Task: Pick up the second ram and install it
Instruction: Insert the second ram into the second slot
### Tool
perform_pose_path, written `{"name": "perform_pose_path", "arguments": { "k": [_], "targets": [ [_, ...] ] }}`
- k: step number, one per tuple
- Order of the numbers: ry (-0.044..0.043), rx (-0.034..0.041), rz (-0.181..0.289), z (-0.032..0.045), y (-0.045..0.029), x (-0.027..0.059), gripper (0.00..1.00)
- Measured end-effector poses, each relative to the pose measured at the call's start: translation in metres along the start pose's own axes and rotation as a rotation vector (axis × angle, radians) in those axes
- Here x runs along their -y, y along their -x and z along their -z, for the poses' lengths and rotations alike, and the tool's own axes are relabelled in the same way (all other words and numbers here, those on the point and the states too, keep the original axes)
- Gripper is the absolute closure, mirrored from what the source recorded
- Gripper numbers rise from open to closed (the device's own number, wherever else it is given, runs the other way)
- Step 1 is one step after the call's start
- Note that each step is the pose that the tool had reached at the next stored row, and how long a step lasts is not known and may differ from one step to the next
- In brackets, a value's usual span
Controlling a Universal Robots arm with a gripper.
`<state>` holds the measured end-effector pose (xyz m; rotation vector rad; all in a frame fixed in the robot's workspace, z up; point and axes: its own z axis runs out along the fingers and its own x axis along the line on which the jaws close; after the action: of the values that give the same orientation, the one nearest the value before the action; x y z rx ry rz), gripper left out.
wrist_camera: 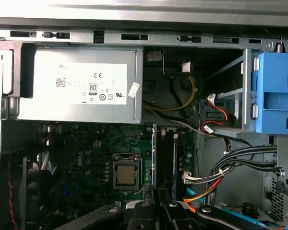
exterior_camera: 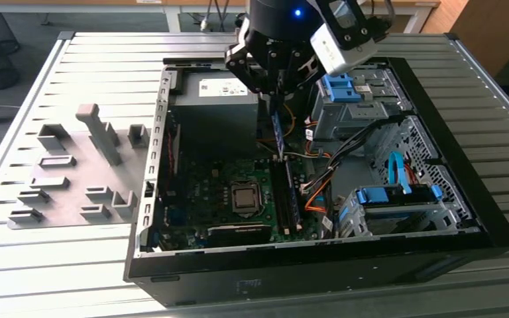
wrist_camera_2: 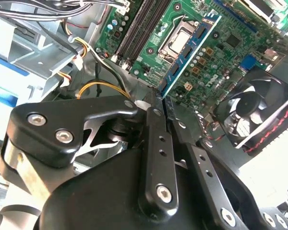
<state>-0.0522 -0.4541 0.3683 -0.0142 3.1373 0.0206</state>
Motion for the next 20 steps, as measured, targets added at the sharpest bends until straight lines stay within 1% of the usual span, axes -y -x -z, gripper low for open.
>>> {"name": "perform_pose_path", "arguments": {
  "k": [1,14,15,17,20],
  "targets": [
    [-0.0008,0.0011,-0.001,-0.0008,0.0001,0.0,0.86],
    [-0.0008,0.0012,-0.002,-0.0012,0.0002,0.0,0.86],
    [-0.0007,0.0013,-0.002,-0.0018,0.0004,0.0,0.86],
    [-0.0009,0.0012,-0.004,-0.0037,0.003,0.0001,0.86],
    [-0.001,0.0013,-0.009,-0.0087,0.0056,0.0002,0.86]
  ]
}}
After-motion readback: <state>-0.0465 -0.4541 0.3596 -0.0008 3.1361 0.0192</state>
